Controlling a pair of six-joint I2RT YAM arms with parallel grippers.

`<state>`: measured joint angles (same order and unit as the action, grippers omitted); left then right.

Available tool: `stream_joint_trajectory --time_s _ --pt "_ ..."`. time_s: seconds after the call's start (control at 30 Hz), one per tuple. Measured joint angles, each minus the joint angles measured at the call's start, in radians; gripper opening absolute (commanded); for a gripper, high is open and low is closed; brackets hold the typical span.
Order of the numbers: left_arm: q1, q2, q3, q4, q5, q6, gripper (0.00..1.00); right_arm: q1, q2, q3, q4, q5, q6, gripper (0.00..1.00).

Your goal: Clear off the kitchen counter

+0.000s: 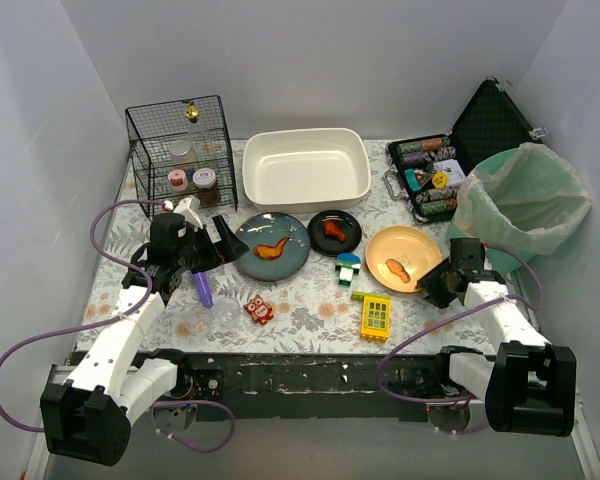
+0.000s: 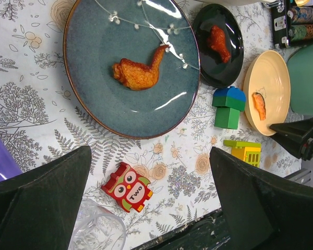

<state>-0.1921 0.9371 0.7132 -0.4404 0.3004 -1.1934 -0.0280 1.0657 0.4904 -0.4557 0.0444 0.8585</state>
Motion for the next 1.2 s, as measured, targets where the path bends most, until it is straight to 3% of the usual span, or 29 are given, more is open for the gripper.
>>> stream_joint_trajectory --time_s 0.1,0.2,0.47,0.77,1.2 --pt "0.0 -0.001 0.0 0.0 0.0 0.0 0.97 -0.004 0.021 -0.007 0.031 0.001 -0.001 0.27" --pt "0.0 -0.002 0.0 0.0 0.0 0.0 0.98 -0.004 0.03 -0.012 0.062 -0.003 0.0 0.02" --pt "0.0 -0.006 0.0 0.0 0.0 0.0 0.98 -0.006 0.009 0.004 0.049 0.006 -0.012 0.01" --pt "0.0 0.014 0.01 0.003 0.018 -0.009 0.98 -0.006 -0.137 0.114 -0.039 0.016 -0.055 0.01" --pt "0.0 0.036 0.023 0.023 0.049 -0.028 0.98 -0.006 -0.07 0.26 -0.072 -0.204 -0.117 0.01"
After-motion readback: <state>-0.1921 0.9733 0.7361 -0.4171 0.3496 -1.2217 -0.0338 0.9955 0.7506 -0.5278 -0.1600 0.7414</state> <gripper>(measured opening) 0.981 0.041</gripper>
